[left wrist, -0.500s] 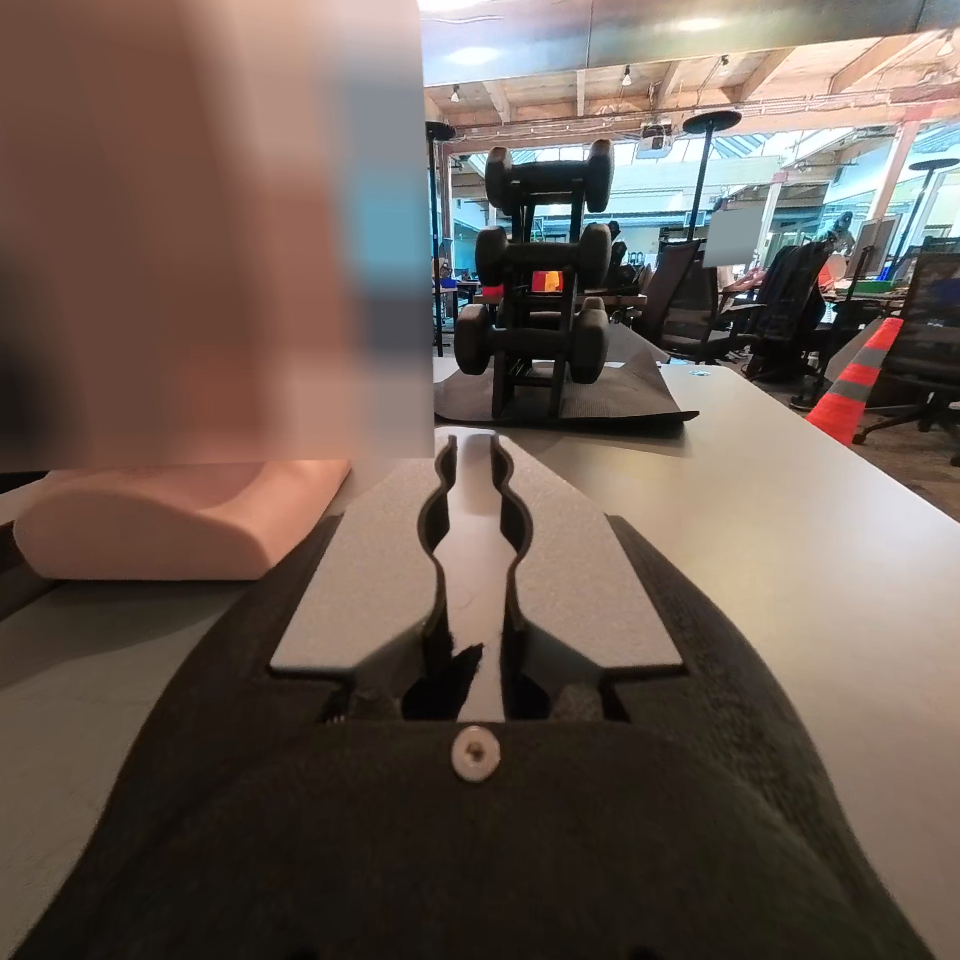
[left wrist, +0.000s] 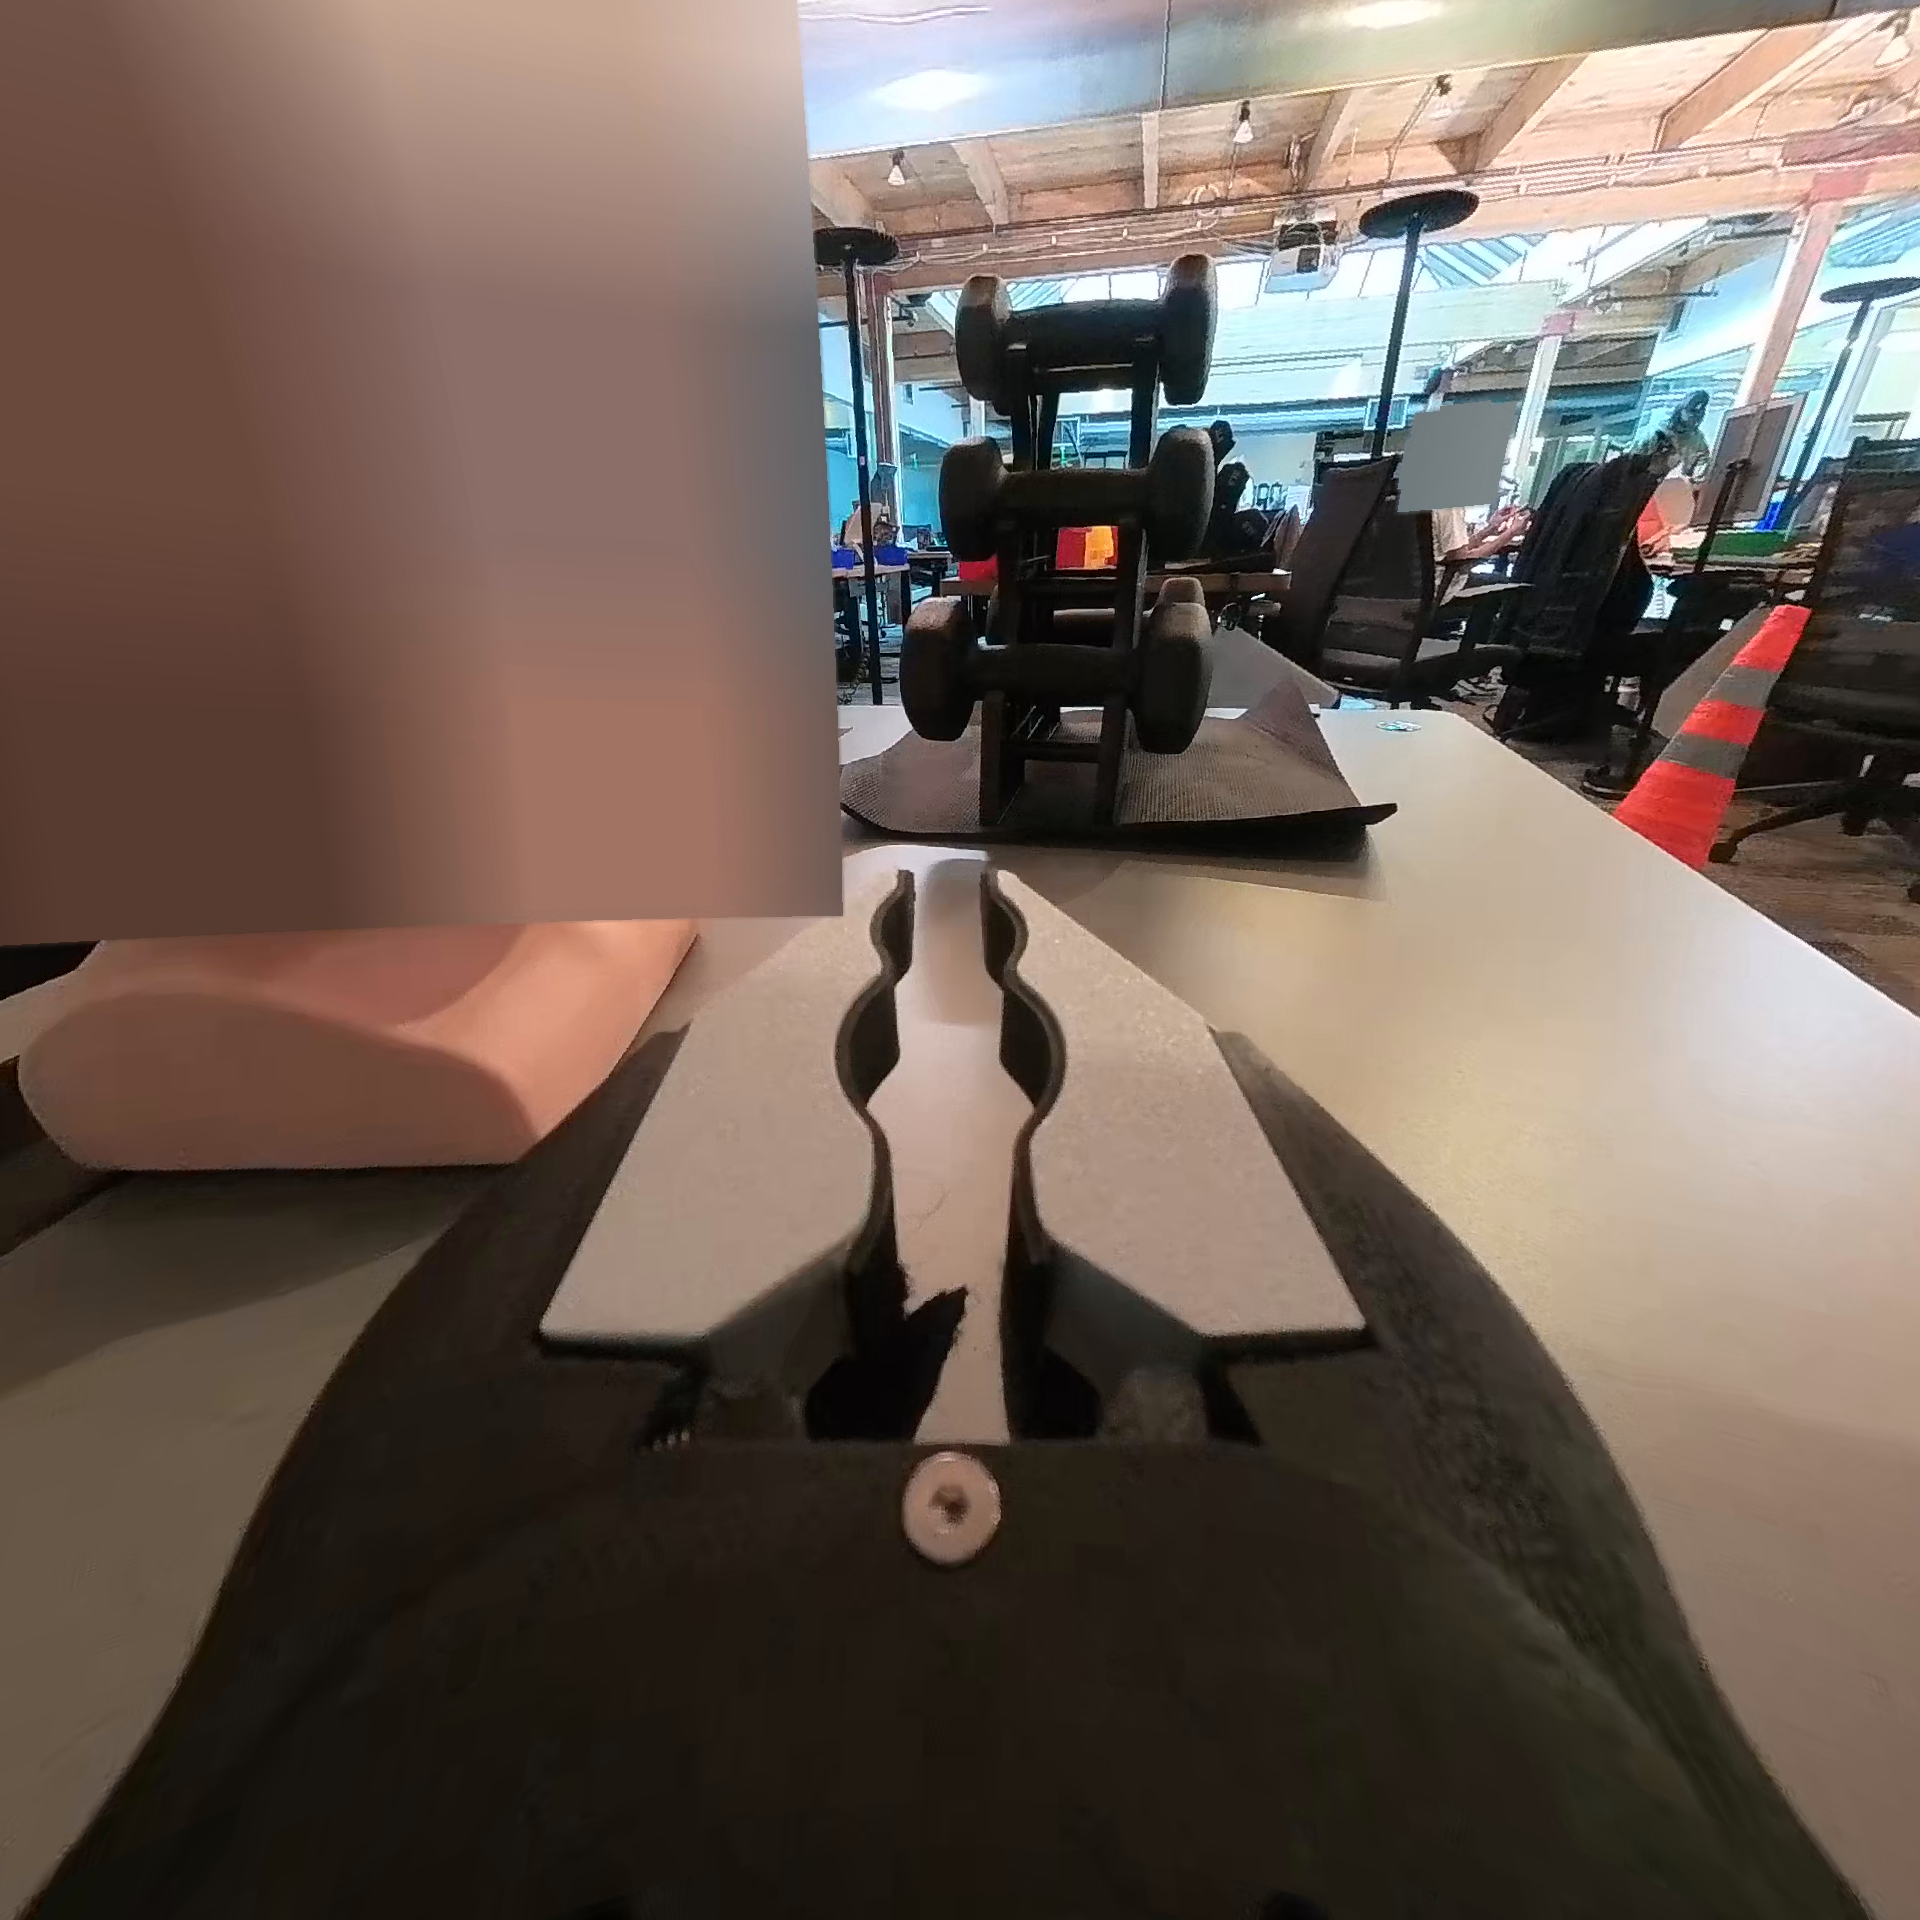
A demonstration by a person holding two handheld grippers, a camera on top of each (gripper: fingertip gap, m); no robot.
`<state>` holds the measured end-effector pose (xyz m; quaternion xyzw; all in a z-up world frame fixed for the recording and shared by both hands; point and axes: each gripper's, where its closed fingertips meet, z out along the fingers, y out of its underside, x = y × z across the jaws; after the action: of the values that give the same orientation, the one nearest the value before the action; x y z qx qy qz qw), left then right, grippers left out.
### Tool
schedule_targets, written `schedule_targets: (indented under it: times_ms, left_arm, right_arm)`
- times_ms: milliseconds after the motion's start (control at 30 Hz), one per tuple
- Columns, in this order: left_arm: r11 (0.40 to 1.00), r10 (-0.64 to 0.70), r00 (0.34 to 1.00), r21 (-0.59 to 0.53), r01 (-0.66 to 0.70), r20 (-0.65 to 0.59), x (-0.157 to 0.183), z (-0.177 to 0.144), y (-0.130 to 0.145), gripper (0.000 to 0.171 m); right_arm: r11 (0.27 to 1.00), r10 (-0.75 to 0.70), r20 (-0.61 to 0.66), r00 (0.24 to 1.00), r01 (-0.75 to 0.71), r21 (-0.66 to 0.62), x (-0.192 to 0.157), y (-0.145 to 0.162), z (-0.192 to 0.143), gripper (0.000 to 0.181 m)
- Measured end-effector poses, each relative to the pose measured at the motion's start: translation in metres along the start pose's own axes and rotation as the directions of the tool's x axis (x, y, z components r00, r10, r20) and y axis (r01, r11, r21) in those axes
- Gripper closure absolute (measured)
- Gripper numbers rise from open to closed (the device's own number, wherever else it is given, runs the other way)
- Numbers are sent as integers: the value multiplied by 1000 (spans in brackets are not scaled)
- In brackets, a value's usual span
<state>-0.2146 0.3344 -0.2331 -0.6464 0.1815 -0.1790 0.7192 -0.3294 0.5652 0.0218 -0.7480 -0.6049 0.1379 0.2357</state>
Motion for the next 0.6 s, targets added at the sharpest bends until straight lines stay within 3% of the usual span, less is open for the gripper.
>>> schedule_targets:
  times_ms: [167, 233, 300, 367, 433, 500, 600]
  left_arm:
    - [1000, 6, 1000, -3, -6, -1, 1, 0, 0, 161]
    - [1000, 7, 1000, -2, -7, 0, 1, 0, 0, 161]
    - [1000, 5, 1000, 0, -5, 3, 0, 0, 0, 160]
    - [1000, 2, 1000, 2, -2, 11, -1, -1, -1, 157]
    - [1000, -2, 1000, 6, 2, 21, -3, -1, -1, 155]
    - [1000, -7, 1000, 10, 7, 29, -5, -1, -2, 153]
    - [1000, -19, 999, 24, 18, 47, -9, -2, -3, 148]
  right_arm:
    - [999, 26, 13, 1000, -27, 33, -1, -1, 0, 157]
    - [998, 27, -2, 1000, -26, 53, 0, -1, -3, 143]
    - [989, 33, -24, 999, -29, 143, 4, -8, -14, 131]
    - [948, 51, -25, 998, -40, 316, 7, -18, -36, 127]
    - [838, 11, -85, 996, 37, 544, 7, -22, -68, 124]
    - [660, -43, -221, 974, 194, 726, -5, -6, -98, 126]
    - [404, -53, -466, 883, 445, 799, -37, 65, -102, 136]
